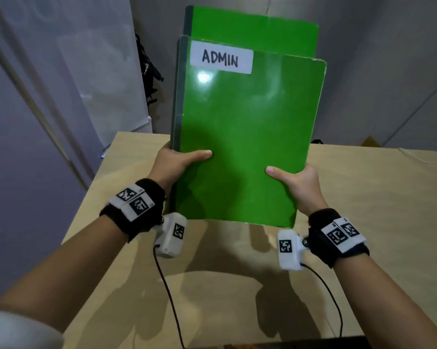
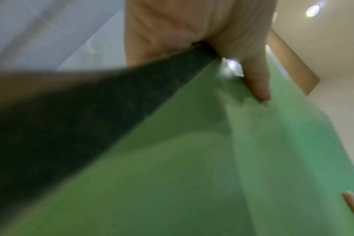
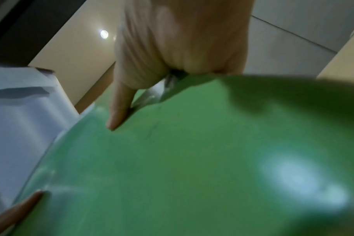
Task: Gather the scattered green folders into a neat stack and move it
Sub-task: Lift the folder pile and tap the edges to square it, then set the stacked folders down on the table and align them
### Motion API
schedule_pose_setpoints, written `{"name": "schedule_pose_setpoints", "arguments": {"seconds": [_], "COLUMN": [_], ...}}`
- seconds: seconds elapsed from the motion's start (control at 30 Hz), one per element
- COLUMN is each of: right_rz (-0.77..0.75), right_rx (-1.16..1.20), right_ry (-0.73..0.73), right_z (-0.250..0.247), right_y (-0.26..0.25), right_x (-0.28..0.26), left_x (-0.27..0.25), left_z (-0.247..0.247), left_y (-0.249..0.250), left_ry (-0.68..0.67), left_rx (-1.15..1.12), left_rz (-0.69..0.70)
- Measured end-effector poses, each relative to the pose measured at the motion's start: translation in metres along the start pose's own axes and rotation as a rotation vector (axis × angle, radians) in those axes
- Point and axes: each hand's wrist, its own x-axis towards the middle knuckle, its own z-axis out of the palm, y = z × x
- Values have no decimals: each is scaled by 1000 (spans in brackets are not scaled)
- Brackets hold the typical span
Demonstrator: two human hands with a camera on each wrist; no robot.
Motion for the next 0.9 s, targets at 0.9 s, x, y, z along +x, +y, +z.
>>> {"name": "schedule_pose_setpoints", "arguments": {"seconds": [0.9], "right_rz": [426], "right_rx": [-158], "right_ry": [-49], "right_z": [-270], "right_y": [55], "right_x": [9], "left_x": [-26], "left_z": [286], "left_y": [-80], "left_ry": [-1], "left_rx": [-31], "left_rz": [-401]}}
